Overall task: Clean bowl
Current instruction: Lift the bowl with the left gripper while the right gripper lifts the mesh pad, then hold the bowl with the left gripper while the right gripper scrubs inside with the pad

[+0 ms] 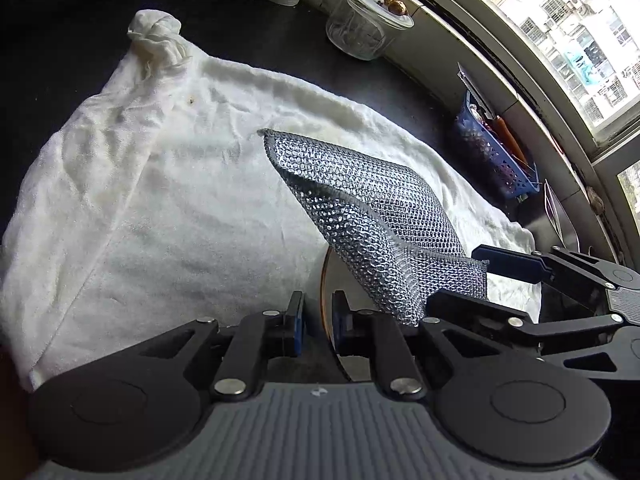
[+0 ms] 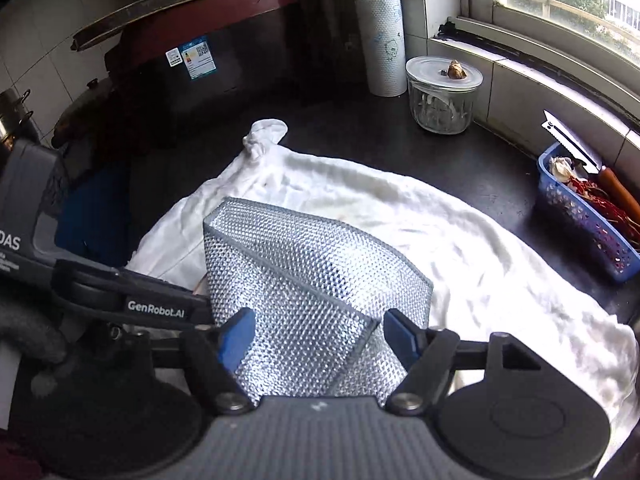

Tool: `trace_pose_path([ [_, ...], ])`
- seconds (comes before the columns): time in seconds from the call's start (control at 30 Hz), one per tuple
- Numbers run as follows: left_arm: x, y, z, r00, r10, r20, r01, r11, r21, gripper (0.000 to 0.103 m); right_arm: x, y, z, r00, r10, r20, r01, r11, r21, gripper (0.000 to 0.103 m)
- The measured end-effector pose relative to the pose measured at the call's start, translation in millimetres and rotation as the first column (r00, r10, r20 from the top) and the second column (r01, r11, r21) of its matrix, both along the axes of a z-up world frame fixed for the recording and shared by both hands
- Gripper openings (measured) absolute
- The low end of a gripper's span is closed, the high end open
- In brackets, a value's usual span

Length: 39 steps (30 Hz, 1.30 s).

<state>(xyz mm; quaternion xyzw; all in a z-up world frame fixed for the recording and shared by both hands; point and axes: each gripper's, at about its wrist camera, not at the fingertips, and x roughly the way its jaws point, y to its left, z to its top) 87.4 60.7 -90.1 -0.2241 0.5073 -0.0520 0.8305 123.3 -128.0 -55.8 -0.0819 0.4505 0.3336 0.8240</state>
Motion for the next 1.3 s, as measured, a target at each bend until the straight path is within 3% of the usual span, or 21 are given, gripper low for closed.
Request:
trace_pose_path([
  [0.07, 0, 1, -1, 1.000, 0.002, -0.002, -0.002, 1.000, -0.004, 0.012, 4, 1, -6, 1.000, 0.008, -0.002, -0.008, 1.000, -0.016, 0.064],
  [0.13, 0, 1, -1, 1.000, 0.002, -0.004, -0.002, 1.000, -0.006, 0.012, 8, -1, -11, 1.000, 0.003, -0.021, -0.003, 1.000, -0.021, 0.051],
  [0.3, 1, 1, -1, 1.000, -0.004, -0.005, 0.004, 1.000, -0.002, 0.012, 6, 5, -22, 0.999, 0.047, -0.024, -0.048, 0.995, -0.083, 0.050],
  [0.43, 3, -3, 0, 0.999, -0.037, 0.006, 0.036, 0.999, 0.025, 0.013, 13, 0, -30, 0.998, 0.035, -0.058, -0.037, 0.998, -0.047, 0.050],
  [0.5, 3, -10, 5, 0.993, -0.108, 0.040, 0.105, 0.991, 0.080, 0.014, 13, 3, -31, 0.996, 0.063, -0.060, -0.066, 0.997, -0.049, 0.044],
  [0.53, 2, -15, 7, 0.985, -0.161, 0.059, 0.153, 0.980, 0.124, 0.015, 15, 5, -33, 0.994, 0.078, -0.081, -0.082, 0.996, -0.040, 0.031],
  [0.6, 1, -23, 8, 0.963, -0.257, 0.079, 0.235, 0.948, 0.216, 0.015, 17, 7, -32, 0.988, 0.108, -0.107, -0.112, 0.993, -0.035, 0.029],
  [0.67, -1, -25, 9, 0.950, -0.299, 0.084, 0.271, 0.931, 0.246, 0.015, 19, 7, -31, 0.984, 0.130, -0.120, -0.135, 0.990, -0.040, 0.023],
  [0.7, -1, -24, 10, 0.949, -0.301, 0.088, 0.274, 0.932, 0.239, 0.016, 19, 4, -30, 0.983, 0.137, -0.119, -0.141, 0.990, -0.028, 0.017],
  [0.8, -5, -23, 12, 0.952, -0.293, 0.087, 0.268, 0.937, 0.223, 0.016, 2, 6, -25, 0.984, 0.178, -0.028, -0.180, 0.979, -0.098, 0.017],
  [0.9, -8, -16, 13, 0.966, -0.249, 0.066, 0.238, 0.961, 0.139, 0.016, -27, 11, -21, 0.962, 0.257, 0.097, -0.236, 0.954, -0.185, 0.017],
  [1.03, -17, -6, 6, 0.983, -0.181, 0.039, 0.179, 0.983, 0.044, 0.016, -55, 12, -21, 0.929, 0.317, 0.189, -0.264, 0.929, -0.260, 0.017],
  [1.2, -30, 7, -4, 0.999, -0.017, 0.040, 0.020, 0.997, -0.077, 0.016, -44, -3, -28, 0.982, 0.167, 0.092, -0.157, 0.981, -0.113, 0.018],
  [1.3, -40, 20, -16, 0.994, 0.113, 0.003, -0.110, 0.976, -0.190, 0.016, -35, -7, -32, 0.997, 0.073, 0.018, -0.072, 0.997, -0.021, 0.018],
])
